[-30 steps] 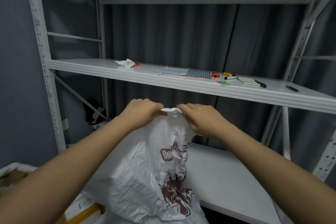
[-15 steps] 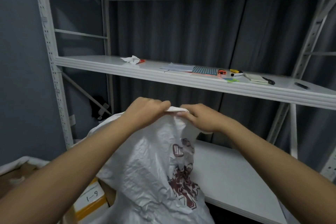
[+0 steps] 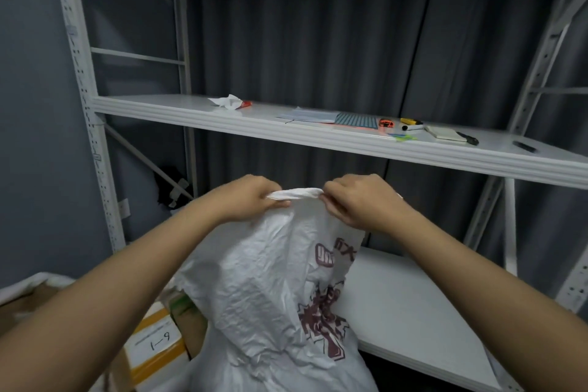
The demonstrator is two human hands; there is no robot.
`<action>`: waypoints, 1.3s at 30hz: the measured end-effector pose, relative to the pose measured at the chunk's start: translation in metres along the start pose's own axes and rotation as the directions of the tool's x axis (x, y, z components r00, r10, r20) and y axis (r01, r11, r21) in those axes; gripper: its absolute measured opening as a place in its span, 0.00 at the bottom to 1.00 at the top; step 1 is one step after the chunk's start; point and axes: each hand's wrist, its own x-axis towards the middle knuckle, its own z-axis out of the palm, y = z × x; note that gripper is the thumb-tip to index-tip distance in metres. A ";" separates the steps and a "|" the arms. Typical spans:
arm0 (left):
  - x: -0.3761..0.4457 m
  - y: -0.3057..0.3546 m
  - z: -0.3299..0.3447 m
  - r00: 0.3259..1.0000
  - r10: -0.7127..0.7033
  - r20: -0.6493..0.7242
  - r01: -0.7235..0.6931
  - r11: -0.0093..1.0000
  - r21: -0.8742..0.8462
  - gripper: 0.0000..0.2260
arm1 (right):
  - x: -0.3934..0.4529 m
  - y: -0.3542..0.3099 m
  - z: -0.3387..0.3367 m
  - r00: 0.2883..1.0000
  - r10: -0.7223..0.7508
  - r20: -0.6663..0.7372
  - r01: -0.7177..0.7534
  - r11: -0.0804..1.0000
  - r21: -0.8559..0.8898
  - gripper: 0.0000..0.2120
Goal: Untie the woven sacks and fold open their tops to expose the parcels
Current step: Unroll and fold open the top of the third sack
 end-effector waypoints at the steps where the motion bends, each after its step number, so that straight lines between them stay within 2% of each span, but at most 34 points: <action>1: -0.001 0.002 0.000 0.999 0.015 -0.029 -0.012 0.996 0.086 0.11 | 0.001 -0.001 -0.001 0.999 0.027 0.027 -0.030 0.994 0.105 0.08; 3: -0.002 0.010 0.004 0.981 0.140 -0.136 -0.069 0.898 0.434 0.10 | 0.006 -0.008 -0.012 0.979 0.080 0.187 -0.147 0.913 0.380 0.10; 4: 0.000 0.012 0.006 0.974 0.176 -0.146 -0.080 0.859 0.505 0.13 | 0.009 -0.011 -0.015 0.966 0.074 0.249 -0.182 0.877 0.446 0.10; 5: 0.001 0.013 0.006 0.978 0.183 -0.105 -0.103 0.848 0.519 0.17 | 0.010 -0.011 -0.012 0.962 0.043 0.271 -0.154 0.902 0.403 0.09; 6: 0.000 0.015 0.004 0.990 0.127 -0.062 -0.091 0.911 0.403 0.21 | 0.011 -0.012 -0.012 0.962 0.056 0.268 -0.123 0.964 0.237 0.08; 7: -0.001 0.017 -0.002 0.999 0.046 0.005 -0.046 0.981 0.188 0.22 | 0.011 -0.011 -0.009 0.981 0.077 0.180 -0.083 0.996 0.025 0.05; 8: -0.001 0.014 -0.004 0.999 0.005 0.039 -0.006 1.000 0.028 0.21 | 0.009 -0.011 -0.007 0.987 0.082 0.135 -0.060 0.985 -0.159 0.05; 9: 0.000 0.011 -0.004 1.000 0.012 0.020 -0.012 1.000 0.004 0.20 | 0.008 -0.010 -0.004 0.993 0.082 0.080 -0.063 0.973 -0.221 0.07; 10: -0.001 0.010 -0.004 0.997 0.059 -0.050 -0.052 0.990 0.131 0.18 | 0.007 -0.011 -0.005 0.990 0.104 0.098 -0.084 0.978 -0.190 0.11; 12: 0.000 0.011 0.005 0.925 0.295 -0.239 -0.145 0.856 0.497 0.18 | 0.009 -0.015 -0.015 0.979 0.082 0.188 -0.113 0.981 0.160 0.18; 13: 0.001 0.012 0.009 0.880 0.385 -0.276 -0.186 0.817 0.546 0.20 | 0.010 -0.016 -0.016 0.964 0.068 0.257 -0.146 0.944 0.296 0.18; 14: 0.000 0.014 0.010 0.867 0.411 -0.282 -0.210 0.815 0.540 0.21 | 0.011 -0.017 -0.018 0.958 0.036 0.283 -0.127 0.942 0.310 0.17; 16: -0.003 0.013 -0.001 0.956 0.229 -0.183 -0.184 0.955 0.231 0.22 | 0.011 -0.018 -0.018 0.969 -0.009 0.247 0.013 1.000 -0.018 0.18; 17: -0.002 0.011 -0.007 0.992 0.108 -0.059 -0.107 0.994 0.013 0.20 | 0.008 -0.016 -0.016 0.969 0.001 0.249 0.037 0.988 -0.150 0.19; 18: -0.001 0.007 -0.010 0.998 0.061 0.023 -0.059 0.994 -0.097 0.18 | 0.005 -0.013 -0.012 0.969 0.019 0.245 0.031 0.979 -0.200 0.21; 19: -0.001 0.007 -0.010 0.996 0.093 0.010 -0.092 0.994 -0.062 0.16 | 0.004 -0.011 -0.011 0.971 0.058 0.233 -0.021 0.987 -0.159 0.22; 20: -0.001 0.009 -0.009 0.990 0.137 -0.033 -0.135 0.989 0.065 0.15 | 0.005 -0.012 -0.012 0.963 0.093 0.253 -0.096 0.995 0.001 0.22; 21: -0.002 0.011 -0.006 0.970 0.216 -0.111 -0.185 0.953 0.241 0.15 | 0.005 -0.012 -0.014 0.952 0.101 0.290 -0.172 0.958 0.232 0.20; 22: -0.002 0.013 -0.003 0.940 0.287 -0.185 -0.198 0.899 0.390 0.17 | 0.007 -0.011 -0.017 0.940 0.104 0.324 -0.252 0.853 0.457 0.16; 23: -0.001 0.014 0.000 0.905 0.352 -0.237 -0.216 0.863 0.456 0.20 | 0.010 -0.008 -0.018 0.933 0.098 0.347 -0.294 0.765 0.573 0.10; 24: -0.002 0.015 0.000 0.897 0.363 -0.254 -0.220 0.862 0.456 0.23 | 0.010 -0.006 -0.018 0.937 0.082 0.338 -0.278 0.760 0.587 0.08; 25: -0.003 0.014 -0.004 0.920 0.311 -0.239 -0.221 0.914 0.339 0.22 | 0.009 -0.005 -0.018 0.957 0.050 0.285 -0.185 0.862 0.472 0.08; 26: -0.004 0.013 -0.011 0.963 0.207 -0.172 -0.183 0.972 0.144 0.20 | 0.006 -0.003 -0.015 0.983 0.009 0.184 -0.056 0.966 0.253 0.08; 27: -0.004 0.010 -0.017 0.993 0.107 -0.049 -0.108 0.993 -0.039 0.17 | 0.003 0.002 -0.011 0.996 -0.040 0.075 0.038 0.999 0.019 0.09; 28: -0.003 0.006 -0.021 0.996 0.070 0.062 -0.063 0.991 -0.122 0.16 | -0.002 0.005 -0.010 0.998 -0.066 -0.002 0.066 0.995 -0.071 0.10; 29: -0.004 0.005 -0.023 0.991 0.074 0.113 -0.062 0.993 -0.104 0.17 | -0.004 0.005 -0.011 0.998 -0.045 -0.048 0.042 0.998 -0.046 0.11; 31: -0.002 0.010 -0.019 0.980 0.198 -0.013 -0.193 0.967 0.168 0.21 | -0.002 0.001 -0.022 0.995 0.063 0.074 -0.080 0.965 0.248 0.12; 33: 0.003 0.013 -0.013 0.848 0.463 -0.259 -0.269 0.795 0.543 0.24 | 0.006 -0.004 -0.029 0.925 0.099 0.368 -0.316 0.738 0.597 0.10; 34: 0.001 0.017 -0.011 0.775 0.544 -0.321 -0.284 0.754 0.593 0.24 | 0.008 -0.007 -0.031 0.892 0.085 0.444 -0.396 0.622 0.675 0.07; 35: 0.000 0.019 -0.010 0.779 0.526 -0.341 -0.282 0.780 0.559 0.23 | 0.007 -0.010 -0.032 0.892 0.069 0.447 -0.388 0.622 0.680 0.06; 36: -0.001 0.017 -0.012 0.849 0.427 -0.311 -0.283 0.865 0.414 0.23 | 0.006 -0.011 -0.031 0.908 0.079 0.412 -0.329 0.744 0.582 0.05; 37: -0.002 0.017 -0.018 0.943 0.270 -0.195 -0.237 0.955 0.177 0.24 | 0.005 -0.008 -0.031 0.935 0.088 0.344 -0.226 0.896 0.384 0.05; 38: -0.001 0.015 -0.022 0.988 0.155 -0.018 -0.156 0.986 -0.066 0.24 | 0.003 -0.006 -0.031 0.954 0.095 0.283 -0.137 0.982 0.132 0.10; 39: -0.001 0.012 -0.024 0.986 0.122 0.111 -0.100 0.978 -0.182 0.23 | -0.001 -0.003 -0.029 0.968 0.084 0.237 -0.081 0.996 -0.021 0.15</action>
